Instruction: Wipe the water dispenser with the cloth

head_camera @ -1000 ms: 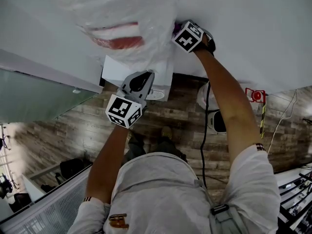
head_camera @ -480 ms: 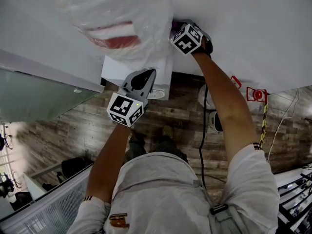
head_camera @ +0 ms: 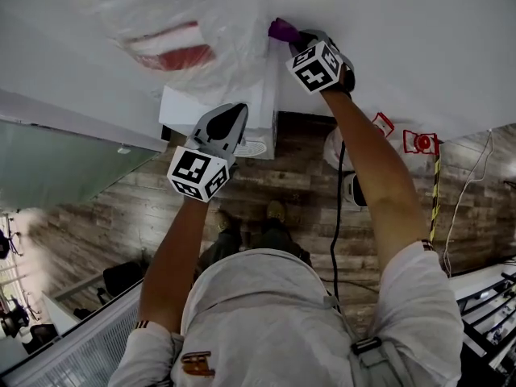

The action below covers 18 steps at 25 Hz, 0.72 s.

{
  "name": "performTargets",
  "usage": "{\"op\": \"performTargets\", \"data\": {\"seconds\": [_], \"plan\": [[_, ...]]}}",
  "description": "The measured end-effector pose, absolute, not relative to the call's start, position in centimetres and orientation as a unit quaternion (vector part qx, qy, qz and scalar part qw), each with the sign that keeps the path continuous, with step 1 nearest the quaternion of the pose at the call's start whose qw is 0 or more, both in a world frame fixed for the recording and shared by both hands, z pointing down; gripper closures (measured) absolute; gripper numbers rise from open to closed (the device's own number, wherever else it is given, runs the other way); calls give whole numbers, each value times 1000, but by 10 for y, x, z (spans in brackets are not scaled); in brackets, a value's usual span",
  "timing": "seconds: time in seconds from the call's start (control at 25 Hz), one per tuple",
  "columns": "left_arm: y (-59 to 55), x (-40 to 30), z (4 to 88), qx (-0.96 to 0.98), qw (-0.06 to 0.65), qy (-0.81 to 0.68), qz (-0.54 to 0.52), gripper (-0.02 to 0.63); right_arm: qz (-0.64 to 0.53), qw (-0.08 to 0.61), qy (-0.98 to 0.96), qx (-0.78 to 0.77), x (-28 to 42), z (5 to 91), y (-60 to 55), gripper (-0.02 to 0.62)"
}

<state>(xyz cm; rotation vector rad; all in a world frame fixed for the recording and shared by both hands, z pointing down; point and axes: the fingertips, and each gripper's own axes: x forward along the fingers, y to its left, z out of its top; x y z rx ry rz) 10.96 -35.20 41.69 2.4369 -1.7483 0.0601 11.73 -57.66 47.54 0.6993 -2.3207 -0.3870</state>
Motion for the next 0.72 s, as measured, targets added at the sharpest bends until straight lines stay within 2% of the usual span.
{"op": "performTargets", "data": {"seconds": [0.44,0.72], "plan": [[-340,128,392,844,46,-535,0,607,-49,229,-906,352,184,440,-519,491],[-300,131,364,865,19,-501,-14,607,7,105,-919,379,213,378,-437,491]]}}
